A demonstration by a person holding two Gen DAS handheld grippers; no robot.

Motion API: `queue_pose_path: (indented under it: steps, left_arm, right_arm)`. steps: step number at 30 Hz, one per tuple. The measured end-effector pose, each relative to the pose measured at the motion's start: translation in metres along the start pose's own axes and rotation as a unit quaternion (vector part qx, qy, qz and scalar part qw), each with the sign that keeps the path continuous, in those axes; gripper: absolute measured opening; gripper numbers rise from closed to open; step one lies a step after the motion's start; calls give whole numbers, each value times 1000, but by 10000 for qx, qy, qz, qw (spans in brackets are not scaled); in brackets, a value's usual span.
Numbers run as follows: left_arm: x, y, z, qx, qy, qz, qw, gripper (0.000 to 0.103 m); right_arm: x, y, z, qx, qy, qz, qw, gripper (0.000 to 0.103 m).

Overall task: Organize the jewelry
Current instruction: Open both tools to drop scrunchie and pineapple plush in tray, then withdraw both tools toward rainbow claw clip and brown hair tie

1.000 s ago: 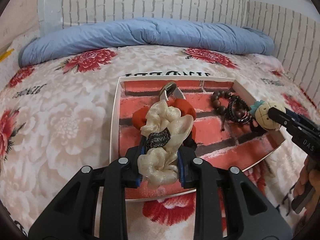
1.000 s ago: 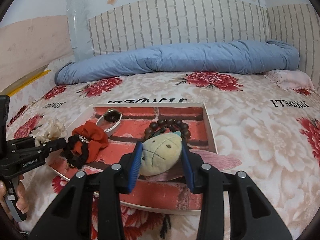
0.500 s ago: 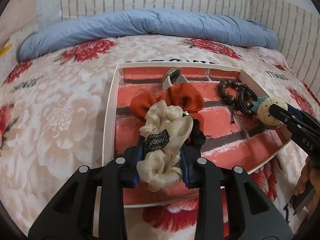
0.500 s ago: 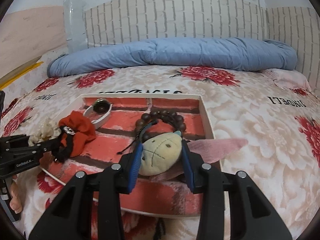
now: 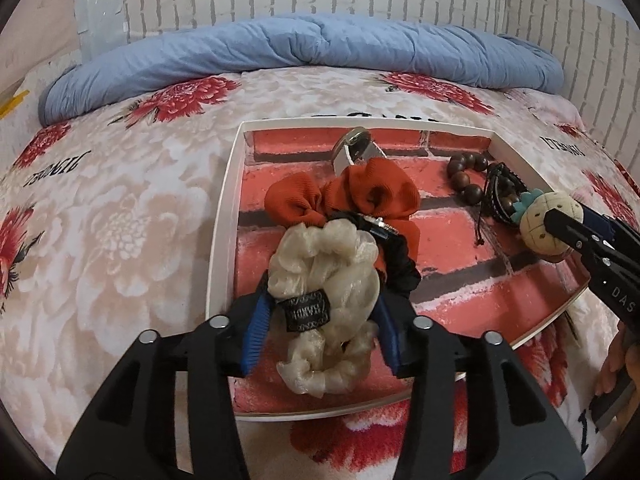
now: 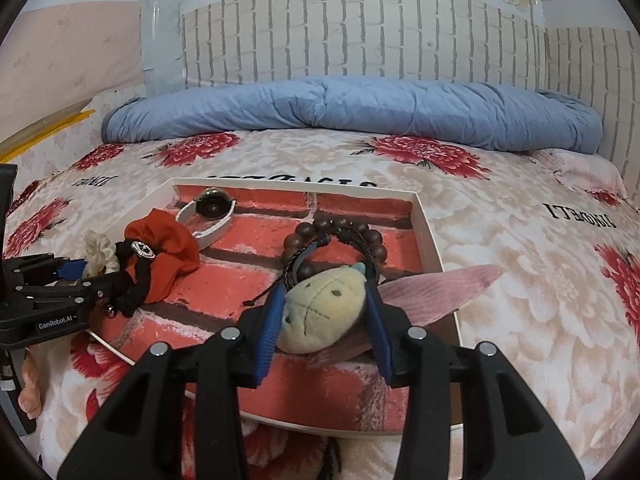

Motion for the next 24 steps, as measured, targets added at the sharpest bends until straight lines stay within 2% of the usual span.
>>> queue_pose_path:
  steps: [2, 5, 10, 11, 12, 14, 20, 24]
  left_arm:
    - [2, -1, -1, 3, -36, 23, 10000, 53]
    - [5, -1, -3, -20, -113, -6, 9999, 64]
    - [12, -1, -8, -36, -237, -14, 9997, 71]
    - [14, 0, -9, -39, -269, -31, 9996, 75]
    - [15, 0, -10, -38, -296, -51, 9995, 80]
    - [17, 2, -11, -35, -353, -96, 9993, 85]
    - [21, 4, -14, -117, -466, -281, 9984, 97]
    - [23, 6, -15, -126, -517, -319, 9981, 98]
  right_arm:
    - [0, -1, 0, -50, 4, -26, 10000, 41]
    - [1, -1, 0, -108, 1, -76, 9999, 50]
    - [3, -4, -2, -203, -32, -117, 9997, 54]
    - [3, -4, -2, -217, -40, -116, 9997, 56]
    - [4, -5, -3, -236, -56, -109, 9996, 63]
    - [6, -7, -5, -223, -118, -32, 9997, 71]
    - [11, -10, -9, -137, -224, 102, 9996, 79]
    - [13, -10, -10, -86, -249, 163, 9995, 81]
Point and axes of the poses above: each gripper's, at about its wrist camera, not at the fingertips, and x roughly against the way its jaws point, y to its left, z to its underside, the point moved 8 cm from there along -x, roughly the way its jaws point, and after that the axes turned 12 degrees about -y, right-handed, at the moved point
